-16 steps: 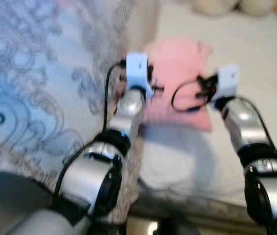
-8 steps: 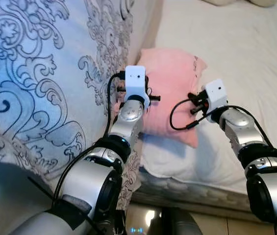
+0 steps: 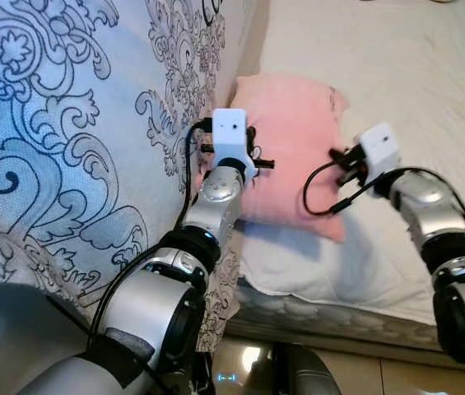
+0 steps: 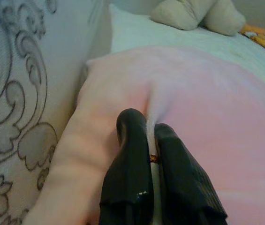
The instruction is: Clean up the room
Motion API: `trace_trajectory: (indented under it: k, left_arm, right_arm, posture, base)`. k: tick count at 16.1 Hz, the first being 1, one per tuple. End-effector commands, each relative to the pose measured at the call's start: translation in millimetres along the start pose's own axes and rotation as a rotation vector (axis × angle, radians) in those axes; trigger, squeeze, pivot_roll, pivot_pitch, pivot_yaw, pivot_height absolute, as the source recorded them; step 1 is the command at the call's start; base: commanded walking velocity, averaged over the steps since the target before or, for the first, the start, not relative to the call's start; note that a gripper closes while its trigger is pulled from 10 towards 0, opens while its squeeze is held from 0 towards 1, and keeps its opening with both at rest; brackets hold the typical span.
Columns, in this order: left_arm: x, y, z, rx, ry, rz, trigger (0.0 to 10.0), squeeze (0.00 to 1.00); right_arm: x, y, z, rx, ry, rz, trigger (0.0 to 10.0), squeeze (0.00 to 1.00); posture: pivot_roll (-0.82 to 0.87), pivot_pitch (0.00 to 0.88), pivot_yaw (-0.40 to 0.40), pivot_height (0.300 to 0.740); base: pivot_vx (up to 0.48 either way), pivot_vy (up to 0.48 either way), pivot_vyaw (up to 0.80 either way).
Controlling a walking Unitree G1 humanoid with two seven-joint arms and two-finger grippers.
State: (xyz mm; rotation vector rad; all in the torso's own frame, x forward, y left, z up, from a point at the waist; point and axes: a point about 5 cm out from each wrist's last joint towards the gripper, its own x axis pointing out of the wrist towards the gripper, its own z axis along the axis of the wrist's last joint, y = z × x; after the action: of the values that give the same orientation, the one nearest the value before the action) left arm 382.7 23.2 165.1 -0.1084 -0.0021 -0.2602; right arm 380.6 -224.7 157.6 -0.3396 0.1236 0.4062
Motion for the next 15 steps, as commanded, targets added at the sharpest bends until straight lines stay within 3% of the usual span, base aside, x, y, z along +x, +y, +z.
trace_trajectory:
  k: [1, 3, 4, 5, 7, 10, 12, 14, 15]
  left_arm:
    - [-29.1, -90.0, -40, -0.128, 0.118, -0.132, 10.0, 0.0]
    - [-25.5, -77.4, -40, -0.074, 0.115, -0.099, 10.0, 0.0]
    - [-24.6, -72.3, -41, -0.102, 0.134, -0.093, 10.0, 0.86]
    - [-25.9, -74.4, -43, -0.144, 0.15, -0.102, 10.0, 1.0]
    - [-31.9, -90.1, -50, -0.282, 0.219, -0.133, 10.0, 1.0]
    - [-28.3, -95.7, -36, -0.306, 0.185, -0.199, 10.0, 1.0]
    - [-20.5, -79.4, -12, -0.22, 0.086, -0.25, 10.0, 1.0]
    - [-23.3, -42.3, 11, -0.002, -0.088, -0.273, 10.0, 1.0]
    - [-24.6, -34.5, 12, 0.016, -0.095, -0.268, 10.0, 1.0]
  right_arm:
    - [-8.1, -14.5, -5, 0.073, 0.014, -0.082, 10.0, 0.0]
    - [-7.1, -11.1, -12, 0.171, 0.021, -0.113, 10.0, 0.0]
    - [-4.8, -3.6, -19, 0.289, 0.023, -0.133, 10.0, 0.0]
    - [-4.3, -1.1, -22, 0.33, 0.022, -0.151, 10.0, 0.94]
    - [-4.2, 4.9, -31, 0.381, 0.045, -0.176, 10.0, 1.0]
    - [-5.4, 0.4, -27, 0.41, 0.006, -0.248, 10.0, 1.0]
    - [-15.9, -11.6, -17, 0.36, -0.064, -0.386, 10.0, 1.0]
    - [-35.7, -0.4, -17, 0.334, -0.13, -0.499, 10.0, 1.0]
    - [-39.9, 3.9, -17, 0.321, -0.143, -0.517, 10.0, 1.0]
  posture:
    - [-0.13, 0.243, 0.019, 0.727]
    - [-0.12, 0.239, 0.018, 0.727]
    - [-0.11, 0.235, 0.018, 0.727]
    - [-0.11, 0.232, 0.019, 0.727]
    - [-0.12, 0.222, 0.016, 0.727]
    - [-0.13, 0.206, 0.015, 0.727]
    - [-0.12, 0.179, 0.01, 0.727]
    - [-0.11, 0.124, 0.014, 0.727]
    - [-0.11, 0.116, 0.015, 0.727]
  base:
    - [0.0, 0.0, 0.0]
    - [0.0, 0.0, 0.0]
    - [0.0, 0.0, 0.0]
    - [0.0, 0.0, 0.0]
    - [0.0, 0.0, 0.0]
    - [0.0, 0.0, 0.0]
    - [0.0, 0.0, 0.0]
    - [0.0, 0.0, 0.0]
    - [0.0, 0.0, 0.0]
